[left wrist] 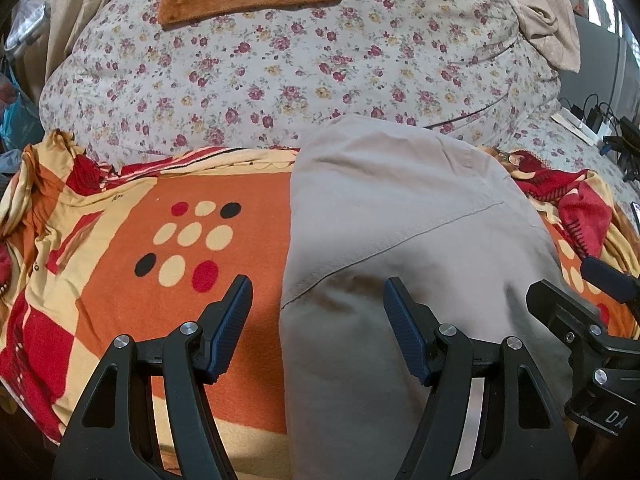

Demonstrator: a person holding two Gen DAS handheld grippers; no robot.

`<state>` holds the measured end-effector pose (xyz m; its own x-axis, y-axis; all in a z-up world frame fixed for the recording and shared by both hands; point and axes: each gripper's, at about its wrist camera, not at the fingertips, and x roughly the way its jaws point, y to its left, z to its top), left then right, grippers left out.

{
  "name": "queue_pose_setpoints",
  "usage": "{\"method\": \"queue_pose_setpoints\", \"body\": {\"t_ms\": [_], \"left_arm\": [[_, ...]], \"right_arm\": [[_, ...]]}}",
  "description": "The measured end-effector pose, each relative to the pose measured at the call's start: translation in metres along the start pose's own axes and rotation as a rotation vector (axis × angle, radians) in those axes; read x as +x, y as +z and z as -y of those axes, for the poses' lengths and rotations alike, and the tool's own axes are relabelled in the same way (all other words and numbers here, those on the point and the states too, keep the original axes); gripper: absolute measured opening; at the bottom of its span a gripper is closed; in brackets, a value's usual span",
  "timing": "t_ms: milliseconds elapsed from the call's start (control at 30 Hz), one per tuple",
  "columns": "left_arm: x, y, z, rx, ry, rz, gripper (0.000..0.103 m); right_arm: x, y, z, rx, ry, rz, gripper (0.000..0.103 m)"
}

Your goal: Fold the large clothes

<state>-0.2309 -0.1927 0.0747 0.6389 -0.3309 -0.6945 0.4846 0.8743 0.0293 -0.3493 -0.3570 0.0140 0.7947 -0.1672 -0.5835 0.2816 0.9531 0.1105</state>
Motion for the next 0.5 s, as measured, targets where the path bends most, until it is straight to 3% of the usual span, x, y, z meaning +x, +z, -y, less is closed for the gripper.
{"method": "queue_pose_setpoints", "body": {"t_ms": [500], "left_arm": [[0.0008,-0.001,0.0019,0.004,-0.005,0.012,0.068]], "right_arm": [[0.0018,-0.0012,-0.0035,-0.007,0.002,-0.008,0.086]]}}
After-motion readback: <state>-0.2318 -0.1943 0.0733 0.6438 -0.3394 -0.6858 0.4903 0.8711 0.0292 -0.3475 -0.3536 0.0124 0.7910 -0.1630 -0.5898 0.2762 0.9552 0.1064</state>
